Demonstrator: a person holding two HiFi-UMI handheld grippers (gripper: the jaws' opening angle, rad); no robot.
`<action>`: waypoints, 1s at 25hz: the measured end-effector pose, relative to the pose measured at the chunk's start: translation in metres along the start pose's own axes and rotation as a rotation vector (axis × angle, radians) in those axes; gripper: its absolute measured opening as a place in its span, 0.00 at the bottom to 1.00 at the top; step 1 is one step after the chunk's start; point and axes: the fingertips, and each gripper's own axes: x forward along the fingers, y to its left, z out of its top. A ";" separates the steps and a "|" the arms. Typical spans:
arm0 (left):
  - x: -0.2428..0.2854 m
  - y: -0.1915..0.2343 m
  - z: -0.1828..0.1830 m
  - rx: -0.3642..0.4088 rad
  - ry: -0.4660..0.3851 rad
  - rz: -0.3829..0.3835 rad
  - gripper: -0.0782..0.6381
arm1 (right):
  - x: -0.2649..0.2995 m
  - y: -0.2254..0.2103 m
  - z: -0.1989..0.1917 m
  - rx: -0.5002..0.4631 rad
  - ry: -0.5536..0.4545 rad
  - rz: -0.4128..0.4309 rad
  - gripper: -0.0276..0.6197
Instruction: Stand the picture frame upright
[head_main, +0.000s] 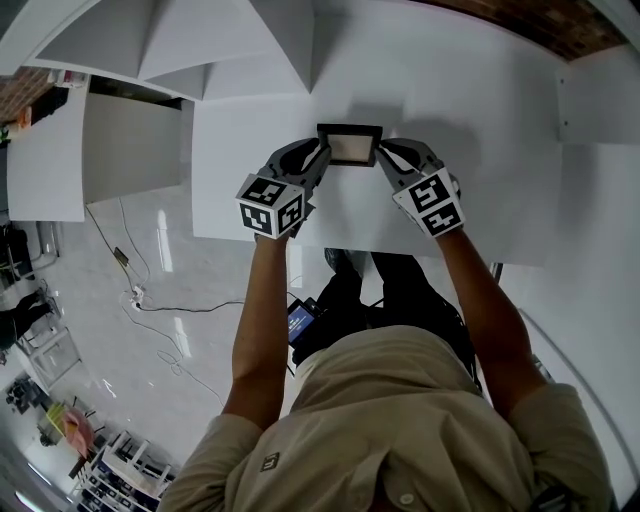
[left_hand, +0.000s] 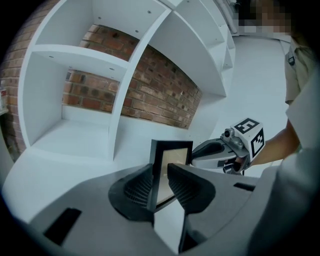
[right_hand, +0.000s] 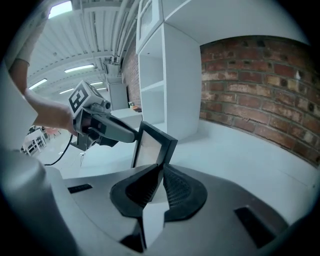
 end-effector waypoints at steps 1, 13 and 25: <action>-0.002 -0.003 -0.002 0.007 0.004 -0.001 0.22 | -0.002 0.002 -0.002 -0.004 0.002 -0.004 0.09; -0.022 -0.025 -0.019 0.049 0.011 -0.013 0.22 | -0.023 0.028 -0.013 -0.067 0.003 -0.058 0.09; -0.034 -0.036 -0.032 0.072 0.027 -0.030 0.22 | -0.032 0.042 -0.021 -0.088 0.024 -0.077 0.09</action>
